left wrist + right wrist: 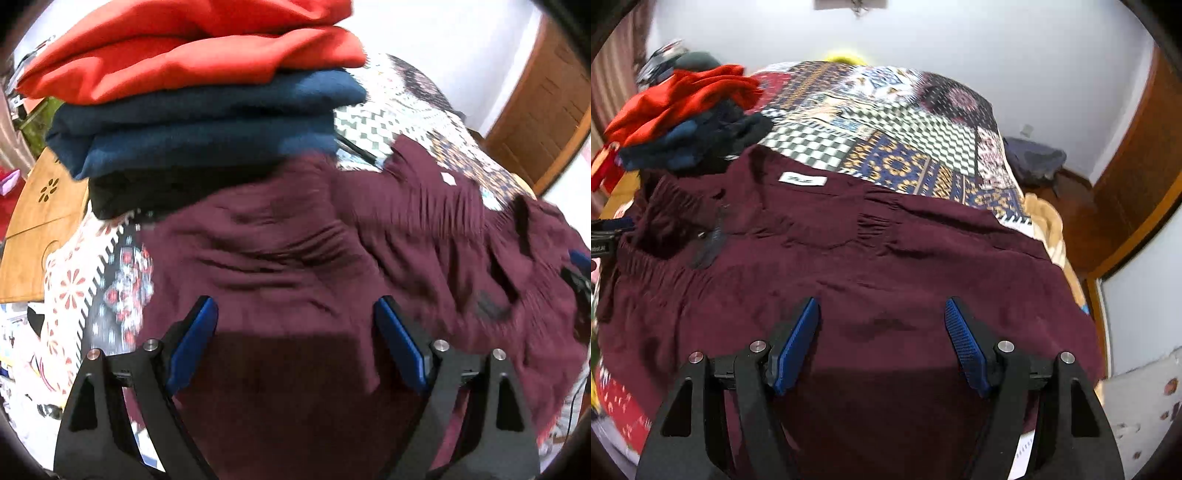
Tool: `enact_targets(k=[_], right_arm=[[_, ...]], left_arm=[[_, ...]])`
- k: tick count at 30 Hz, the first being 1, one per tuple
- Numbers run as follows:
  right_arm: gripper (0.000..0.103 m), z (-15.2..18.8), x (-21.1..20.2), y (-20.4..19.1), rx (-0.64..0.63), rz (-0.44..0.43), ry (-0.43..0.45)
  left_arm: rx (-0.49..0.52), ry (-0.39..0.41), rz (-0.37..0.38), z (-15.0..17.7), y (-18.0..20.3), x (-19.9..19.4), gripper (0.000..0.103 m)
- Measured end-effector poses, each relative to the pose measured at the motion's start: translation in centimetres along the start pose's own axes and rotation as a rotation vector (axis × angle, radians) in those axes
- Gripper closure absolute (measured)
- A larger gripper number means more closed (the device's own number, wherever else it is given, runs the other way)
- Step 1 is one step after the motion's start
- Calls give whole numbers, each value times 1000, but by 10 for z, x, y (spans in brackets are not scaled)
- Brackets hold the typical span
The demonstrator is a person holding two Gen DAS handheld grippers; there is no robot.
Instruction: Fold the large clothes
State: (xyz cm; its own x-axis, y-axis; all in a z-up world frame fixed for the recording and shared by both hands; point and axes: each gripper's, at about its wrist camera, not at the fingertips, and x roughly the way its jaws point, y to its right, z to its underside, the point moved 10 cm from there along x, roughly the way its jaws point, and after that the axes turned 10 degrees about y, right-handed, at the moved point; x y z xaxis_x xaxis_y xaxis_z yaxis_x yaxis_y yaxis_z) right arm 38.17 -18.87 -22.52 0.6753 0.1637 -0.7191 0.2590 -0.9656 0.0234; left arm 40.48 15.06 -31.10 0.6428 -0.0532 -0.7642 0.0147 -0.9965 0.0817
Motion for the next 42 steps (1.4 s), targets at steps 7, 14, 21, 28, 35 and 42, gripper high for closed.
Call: enact_targets(k=[7,14,21,28,35,42], right_arm=[[35,5,9,6,53,2,-12],[36,-1,-8,3,55,3,-15],[35,-24,-45,-16,57,-36,69],[35,-38,-68,-60,20,-118,123],[35,-25,-70,-102,-20,-192,109],[35,7,-40,-117,-77,-176,2]], left_arm=[[-4,-34,-63,-11,-8,43,13],[-1,-12,-92,-9,-1,20,13],[-48,105,-81,-11,-19,-52,13],[-257,189,-61,3,-66,-106,9],[-485,87,9,58,-92,-94,9],[-709,-10,245,89,-64,-64,9]])
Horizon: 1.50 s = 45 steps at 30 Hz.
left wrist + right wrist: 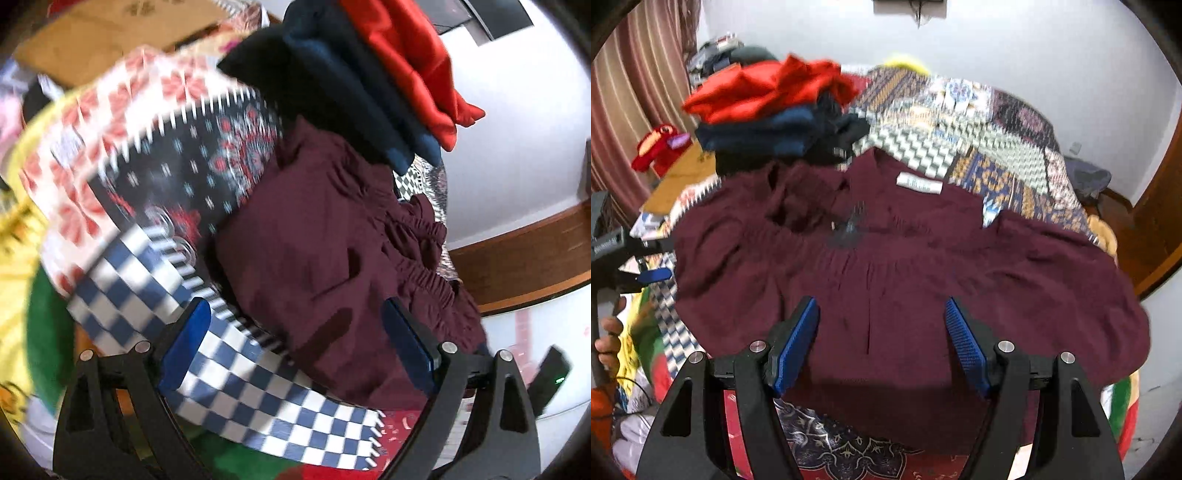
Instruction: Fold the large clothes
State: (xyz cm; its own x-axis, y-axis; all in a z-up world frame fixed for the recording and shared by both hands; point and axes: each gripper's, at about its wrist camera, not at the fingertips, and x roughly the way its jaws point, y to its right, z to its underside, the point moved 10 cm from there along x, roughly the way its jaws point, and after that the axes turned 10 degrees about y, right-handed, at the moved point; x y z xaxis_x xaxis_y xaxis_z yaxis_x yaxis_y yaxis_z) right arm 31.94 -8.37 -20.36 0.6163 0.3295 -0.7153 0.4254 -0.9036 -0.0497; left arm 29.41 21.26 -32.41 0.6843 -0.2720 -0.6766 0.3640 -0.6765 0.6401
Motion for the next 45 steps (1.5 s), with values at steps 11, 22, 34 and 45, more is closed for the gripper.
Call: enact_targets(k=[11,22,34,45], right_arm=[[28,17,5,6,-22,-4,-13],[28,19,4,6,-12,10,-15],[28,-8,-17,-4,19,-29,19],[28,-18,28,-115,43,-329,-73]], left_arm=[[-258,-84,209,-7,17,59,9],[-273,79,37,-39,14,87,53],[-43,299,-73,-48,63,11,83],[177,542,-91,-53,101,-110,83]])
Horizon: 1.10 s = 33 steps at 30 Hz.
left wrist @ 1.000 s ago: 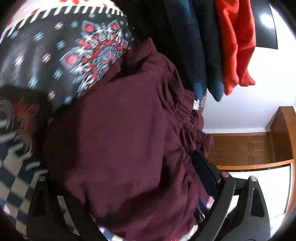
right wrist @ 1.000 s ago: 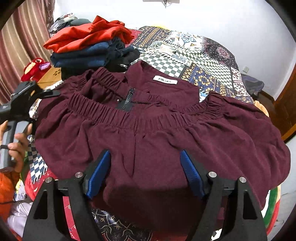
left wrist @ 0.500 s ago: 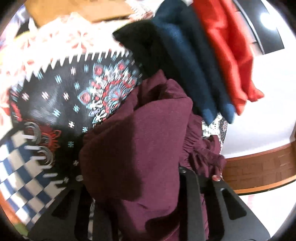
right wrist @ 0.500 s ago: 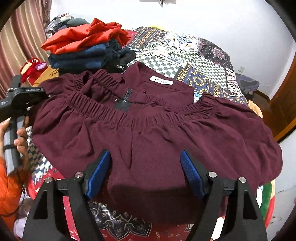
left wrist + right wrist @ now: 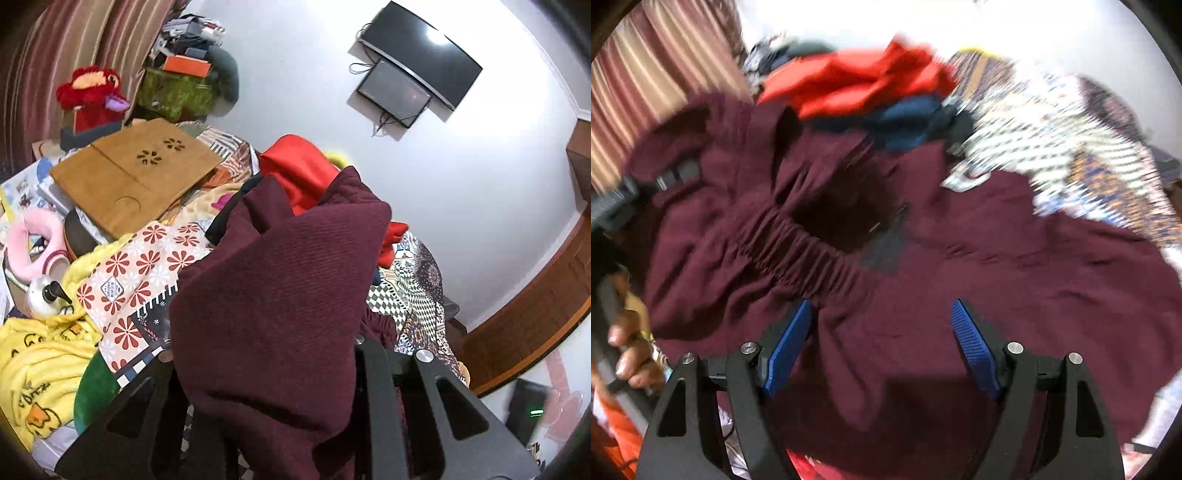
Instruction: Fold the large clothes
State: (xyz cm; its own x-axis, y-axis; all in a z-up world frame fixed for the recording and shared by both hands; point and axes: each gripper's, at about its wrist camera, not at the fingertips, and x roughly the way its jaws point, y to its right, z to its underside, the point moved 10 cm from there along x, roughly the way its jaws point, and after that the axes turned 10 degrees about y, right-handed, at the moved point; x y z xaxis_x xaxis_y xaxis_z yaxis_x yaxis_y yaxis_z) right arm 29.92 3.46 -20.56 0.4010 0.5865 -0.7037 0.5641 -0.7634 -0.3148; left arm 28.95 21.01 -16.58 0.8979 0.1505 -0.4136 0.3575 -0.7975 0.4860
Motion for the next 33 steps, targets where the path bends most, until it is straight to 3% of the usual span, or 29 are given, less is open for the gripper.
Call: enact_targets(k=[5,10,13,17,22,25,30,32,33], right_arm=[[25,24,33,-6,-23,-9,-51],[28,18,14,10,54,-90,-66],[28,6,-15,41,153,-104,5],[28,-5,-77,109,231,7,161],[27,1,-144,184,328,174,293],[27,17,-181,229,403,275,343],[27,36,-212,264,477,355,377],[27,40,-219,270,484,373,382],[27,40,-223,271,484,379,386]], left_arm=[[69,-20,-9,10,15,5,83],[149,12,1,10,53,3,83],[205,26,37,11,94,5,83],[298,11,102,29,160,19,83],[436,-53,224,92,262,44,83],[505,-193,277,160,303,63,83],[612,-421,283,255,310,78,78],[675,-427,268,269,308,74,69],[717,-419,271,272,309,69,56]])
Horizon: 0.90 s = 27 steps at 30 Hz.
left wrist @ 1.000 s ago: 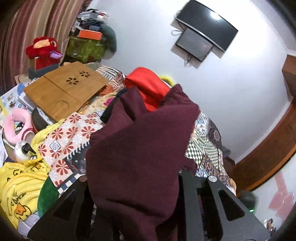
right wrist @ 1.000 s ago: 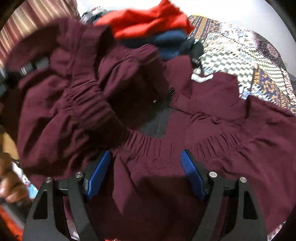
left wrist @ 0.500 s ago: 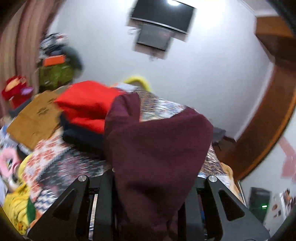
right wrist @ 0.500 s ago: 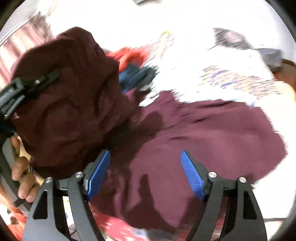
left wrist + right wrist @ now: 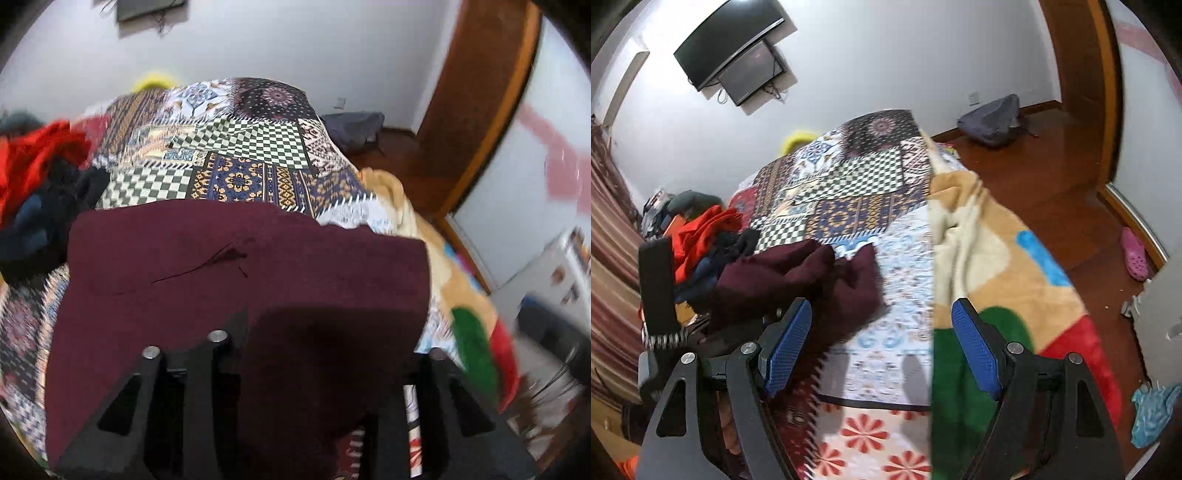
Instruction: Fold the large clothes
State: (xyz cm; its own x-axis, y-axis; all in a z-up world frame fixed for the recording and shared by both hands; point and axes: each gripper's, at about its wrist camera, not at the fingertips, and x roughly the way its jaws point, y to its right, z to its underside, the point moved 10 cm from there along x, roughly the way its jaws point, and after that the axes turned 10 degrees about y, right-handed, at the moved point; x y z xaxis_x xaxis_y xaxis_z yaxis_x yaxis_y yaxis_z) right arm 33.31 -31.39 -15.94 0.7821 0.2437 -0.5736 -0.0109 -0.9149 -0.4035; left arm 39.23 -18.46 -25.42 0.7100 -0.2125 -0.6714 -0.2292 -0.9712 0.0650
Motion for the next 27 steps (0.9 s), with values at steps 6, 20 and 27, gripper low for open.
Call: enact_targets(k=[6,20,27], right_arm=[[28,-4,-26,2,-14,0,17],[27,-13,-8,-97,-250,-151,18],[27,5,34,-129,-301,-199,-88]], left_arm=[[66,-13,112,3,23,-34,12],[-113,102,-12,-14,-116,-120,1],[-169,-48,-53,52,-167,-93,1]])
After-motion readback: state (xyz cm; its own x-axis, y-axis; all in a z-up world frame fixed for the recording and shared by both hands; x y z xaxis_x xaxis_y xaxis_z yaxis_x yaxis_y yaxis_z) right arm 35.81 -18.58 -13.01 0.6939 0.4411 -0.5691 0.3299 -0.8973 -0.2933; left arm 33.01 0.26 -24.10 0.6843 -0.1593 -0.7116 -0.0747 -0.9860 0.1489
